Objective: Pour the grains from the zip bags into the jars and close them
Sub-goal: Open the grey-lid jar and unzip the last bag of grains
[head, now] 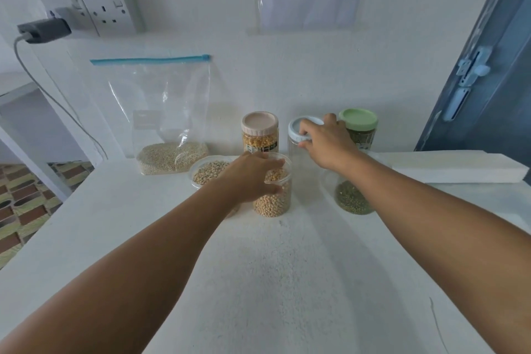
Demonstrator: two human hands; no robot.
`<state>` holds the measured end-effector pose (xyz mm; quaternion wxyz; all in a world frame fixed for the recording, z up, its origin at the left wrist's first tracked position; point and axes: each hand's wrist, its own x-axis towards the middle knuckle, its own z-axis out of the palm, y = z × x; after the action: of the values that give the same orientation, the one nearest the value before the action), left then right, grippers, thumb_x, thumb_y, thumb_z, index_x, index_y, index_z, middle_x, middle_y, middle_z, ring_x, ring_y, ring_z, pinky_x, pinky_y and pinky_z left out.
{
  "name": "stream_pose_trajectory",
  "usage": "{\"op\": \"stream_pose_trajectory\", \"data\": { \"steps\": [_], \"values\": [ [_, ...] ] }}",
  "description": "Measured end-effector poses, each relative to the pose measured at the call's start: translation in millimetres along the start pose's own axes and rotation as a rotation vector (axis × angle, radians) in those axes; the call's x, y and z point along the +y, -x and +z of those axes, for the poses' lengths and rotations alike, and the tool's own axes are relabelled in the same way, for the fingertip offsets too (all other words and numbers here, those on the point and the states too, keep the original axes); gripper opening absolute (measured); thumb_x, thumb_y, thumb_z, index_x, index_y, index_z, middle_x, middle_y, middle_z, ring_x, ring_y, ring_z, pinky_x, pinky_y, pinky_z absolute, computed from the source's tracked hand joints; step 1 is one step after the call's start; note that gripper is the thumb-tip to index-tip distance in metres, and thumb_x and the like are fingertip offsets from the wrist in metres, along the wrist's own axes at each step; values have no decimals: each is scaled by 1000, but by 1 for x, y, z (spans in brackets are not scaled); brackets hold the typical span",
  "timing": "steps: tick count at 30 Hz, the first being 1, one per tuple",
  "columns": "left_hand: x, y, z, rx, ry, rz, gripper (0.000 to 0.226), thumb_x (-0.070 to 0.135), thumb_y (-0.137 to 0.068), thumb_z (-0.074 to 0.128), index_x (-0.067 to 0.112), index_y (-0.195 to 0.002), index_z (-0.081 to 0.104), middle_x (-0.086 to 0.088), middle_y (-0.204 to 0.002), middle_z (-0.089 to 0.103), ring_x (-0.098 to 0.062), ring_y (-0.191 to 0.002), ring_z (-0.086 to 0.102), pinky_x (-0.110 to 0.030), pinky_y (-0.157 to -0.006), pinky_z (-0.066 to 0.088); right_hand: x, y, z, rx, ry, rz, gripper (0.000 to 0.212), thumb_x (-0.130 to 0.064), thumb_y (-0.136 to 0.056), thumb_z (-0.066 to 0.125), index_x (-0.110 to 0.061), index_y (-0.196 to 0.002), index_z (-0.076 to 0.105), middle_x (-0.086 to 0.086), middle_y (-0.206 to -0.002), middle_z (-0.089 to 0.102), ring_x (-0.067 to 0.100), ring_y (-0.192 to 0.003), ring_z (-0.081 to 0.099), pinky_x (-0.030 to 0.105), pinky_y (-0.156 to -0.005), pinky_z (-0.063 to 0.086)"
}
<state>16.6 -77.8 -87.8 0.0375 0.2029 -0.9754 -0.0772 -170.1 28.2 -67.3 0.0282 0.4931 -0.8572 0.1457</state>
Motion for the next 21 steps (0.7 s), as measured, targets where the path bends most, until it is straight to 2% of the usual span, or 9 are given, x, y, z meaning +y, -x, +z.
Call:
{"op": "stream_pose_trajectory", "data": {
  "steps": [6, 13, 16, 21],
  "values": [
    [0, 3, 1, 2, -9, 4, 73, 50, -92, 73, 30, -157, 44, -2, -161, 44, -27, -142, 46, -46, -115, 39, 2, 33, -16, -42, -29, 17, 17, -42, -105, 55, -26, -111, 52, 11, -116, 36, 34, -107, 39, 41, -85, 34],
    [-1, 4, 0, -10, -22, 12, 74, 53, -93, 72, 30, -157, 43, -3, -162, 43, -30, -143, 44, -48, -115, 38, -4, 80, -22, -26, -35, 18, 18, -42, -106, 55, -25, -111, 51, 11, -116, 38, 30, -99, 35, 41, -83, 35],
    [0, 4, -3, -29, -38, 18, 76, 52, -92, 73, 30, -158, 41, -2, -163, 41, -29, -145, 41, -46, -117, 36, -5, 95, -24, -29, -49, 24, 18, -42, -105, 57, -26, -112, 53, 10, -116, 38, 30, -105, 37, 40, -85, 34],
    [0, 3, -10, -113, -53, 22, 87, 37, -89, 80, 30, -162, 34, -2, -166, 35, -27, -150, 34, -46, -121, 30, -11, 113, -32, -74, -61, 40, 17, -42, -104, 57, -29, -115, 54, 12, -126, 40, 35, -115, 42, 40, -91, 35]
  ]
}}
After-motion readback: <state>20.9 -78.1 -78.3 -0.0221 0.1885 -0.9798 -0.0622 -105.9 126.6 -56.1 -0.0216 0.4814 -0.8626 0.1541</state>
